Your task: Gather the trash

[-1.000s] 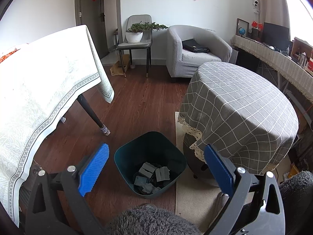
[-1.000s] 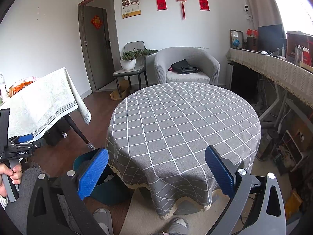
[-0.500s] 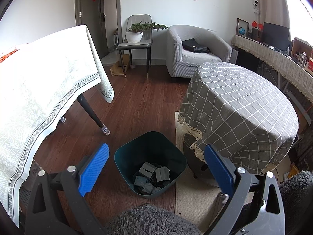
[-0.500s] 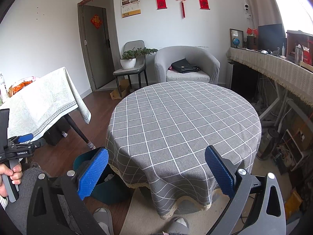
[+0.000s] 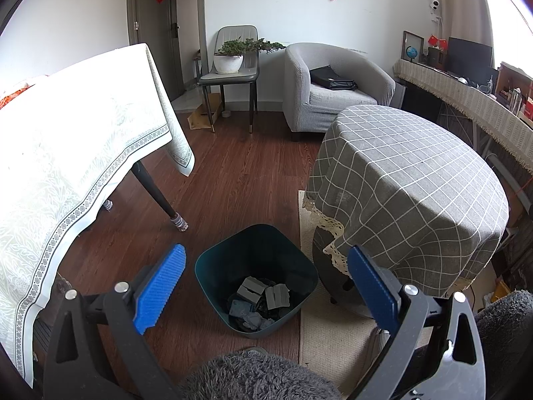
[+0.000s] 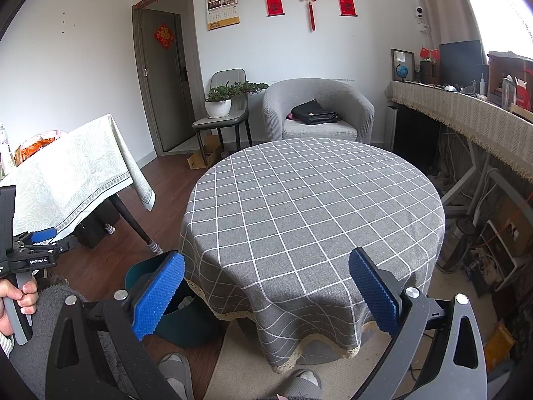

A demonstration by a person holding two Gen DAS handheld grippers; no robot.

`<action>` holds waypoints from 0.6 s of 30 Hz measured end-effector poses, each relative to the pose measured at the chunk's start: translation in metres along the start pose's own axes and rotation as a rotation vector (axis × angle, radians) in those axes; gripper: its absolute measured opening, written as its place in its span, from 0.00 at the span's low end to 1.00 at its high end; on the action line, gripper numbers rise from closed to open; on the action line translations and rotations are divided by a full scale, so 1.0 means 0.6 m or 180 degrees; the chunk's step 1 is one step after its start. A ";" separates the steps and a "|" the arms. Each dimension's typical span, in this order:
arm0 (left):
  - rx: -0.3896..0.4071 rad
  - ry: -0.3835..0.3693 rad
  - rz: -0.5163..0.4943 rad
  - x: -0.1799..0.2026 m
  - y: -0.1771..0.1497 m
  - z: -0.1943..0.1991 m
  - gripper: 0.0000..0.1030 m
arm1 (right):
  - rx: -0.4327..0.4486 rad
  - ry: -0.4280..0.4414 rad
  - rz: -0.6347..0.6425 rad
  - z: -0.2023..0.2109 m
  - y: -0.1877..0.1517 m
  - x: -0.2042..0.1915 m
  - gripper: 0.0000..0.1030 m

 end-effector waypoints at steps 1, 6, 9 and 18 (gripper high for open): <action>0.0001 0.0000 -0.0001 0.000 0.000 0.000 0.96 | 0.0000 -0.0001 0.0001 0.000 0.000 0.000 0.97; 0.0001 0.0004 -0.0017 0.001 0.000 0.001 0.96 | 0.0003 -0.0006 0.0004 0.001 0.000 -0.001 0.97; -0.0001 0.0004 -0.0024 0.000 0.000 0.001 0.96 | 0.0005 -0.0004 0.0000 0.001 0.000 0.000 0.97; 0.0000 0.0002 -0.0024 0.001 0.000 0.001 0.96 | 0.0004 -0.0004 0.0002 0.001 0.000 0.000 0.97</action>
Point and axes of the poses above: each gripper's, at about its wrist camera, not at the fingertips, and z roughly against the way its jaws point, x to its right, y to its top, the point moved 8 cm from there along -z, roughly the way its jaws point, and after that the axes turned 13 degrees about -y, right-handed, at the moved point
